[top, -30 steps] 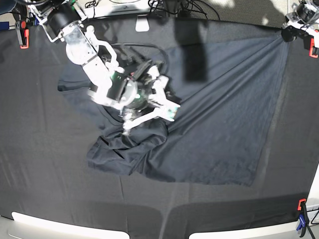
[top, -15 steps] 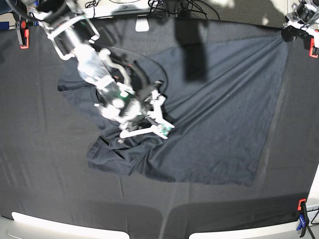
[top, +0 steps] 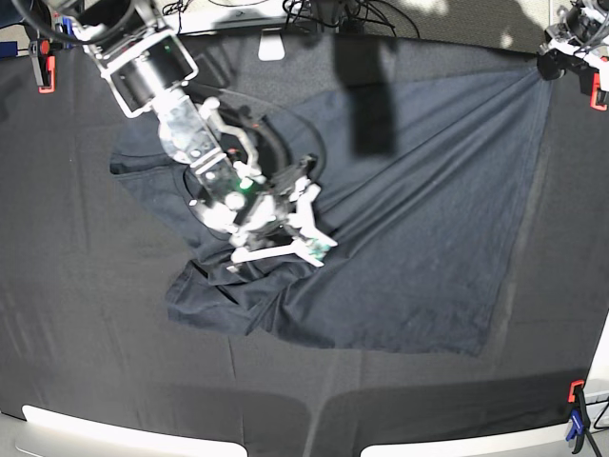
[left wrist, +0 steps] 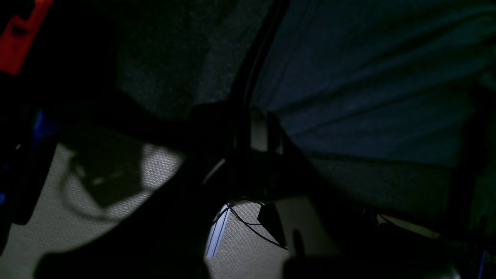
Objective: Layout the t-shirt on the table in an organized manner, then fold the t-shirt properly
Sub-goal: 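Pull the grasped collar fabric with the right gripper toward the hem, then drag the shirt with the right gripper away from the left gripper, stretching it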
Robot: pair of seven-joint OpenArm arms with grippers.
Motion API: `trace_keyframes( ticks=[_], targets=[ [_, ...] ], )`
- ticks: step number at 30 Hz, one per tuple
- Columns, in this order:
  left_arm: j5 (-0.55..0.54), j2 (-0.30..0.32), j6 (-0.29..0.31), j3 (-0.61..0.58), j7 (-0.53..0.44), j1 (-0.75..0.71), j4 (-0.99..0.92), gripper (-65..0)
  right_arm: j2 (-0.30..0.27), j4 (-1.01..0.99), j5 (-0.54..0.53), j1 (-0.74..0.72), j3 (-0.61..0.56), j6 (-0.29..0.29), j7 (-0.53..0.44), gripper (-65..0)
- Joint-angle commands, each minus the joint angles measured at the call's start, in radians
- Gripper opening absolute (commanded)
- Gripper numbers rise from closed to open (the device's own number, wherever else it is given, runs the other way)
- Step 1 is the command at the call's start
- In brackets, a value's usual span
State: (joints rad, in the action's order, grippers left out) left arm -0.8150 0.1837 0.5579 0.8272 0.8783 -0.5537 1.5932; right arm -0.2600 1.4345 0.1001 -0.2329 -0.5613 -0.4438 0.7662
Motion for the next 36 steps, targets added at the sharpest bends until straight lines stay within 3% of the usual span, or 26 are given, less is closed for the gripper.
trace_keyframes(
  ticks=[1, 7, 11, 12, 14, 16, 18, 24, 30, 36],
  targets=[
    [-0.005, 0.016, 0.0, 0.012, -0.013, -0.008, 0.014, -65.0, -0.01, 0.014, 0.009, -0.024, 0.005, 0.013, -0.007, -41.4],
    [-0.005, 0.016, 0.0, 0.012, -0.013, -0.008, 0.014, -65.0, -0.023, 0.013, 0.002, -0.024, 0.005, 0.013, -0.008, -45.0],
    [-0.005, 0.016, 0.0, 0.012, -0.013, -0.008, 0.014, -65.0, -0.023, 0.013, 0.01, -0.029, 0.005, 0.013, -0.028, -63.5],
    [-0.005, 0.016, 0.0, 0.012, -0.013, -0.008, 0.014, -65.0, -0.023, 0.013, 0.036, -0.031, 0.007, 0.013, -0.046, -65.0],
    [-0.004, 0.016, 0.0, 0.012, -0.013, -0.009, 0.014, -65.0, -0.023, 0.014, 0.114, -0.038, 0.019, 0.034, -0.087, -65.0],
    [-0.004, 0.016, 0.0, 0.012, -0.013, -0.009, 0.014, -65.0, -0.023, 0.014, 0.163, -0.058, 0.033, 0.103, -0.101, -65.0],
    [-0.004, 0.016, 0.0, 0.012, -0.013, -0.008, 0.014, -65.0, -0.023, 0.014, 0.182, -0.083, 0.066, 0.134, -0.096, -65.0],
    [-0.004, 0.016, 0.0, 0.012, -0.013, -0.008, 0.014, -65.0, -0.042, 0.014, 0.105, -0.12, 0.269, 0.13, -0.096, -65.0],
    [-0.004, 0.016, 0.0, 0.012, -0.013, -0.008, 0.014, -65.0, -0.15, 0.01, 0.018, -0.113, 0.447, 0.109, -0.09, -65.0],
    [-0.005, 0.016, 0.0, 0.012, -0.012, -0.008, 0.014, -65.0, -0.24, 0.006, -0.033, -0.097, 0.523, 0.084, -0.093, -65.0]
  ],
)
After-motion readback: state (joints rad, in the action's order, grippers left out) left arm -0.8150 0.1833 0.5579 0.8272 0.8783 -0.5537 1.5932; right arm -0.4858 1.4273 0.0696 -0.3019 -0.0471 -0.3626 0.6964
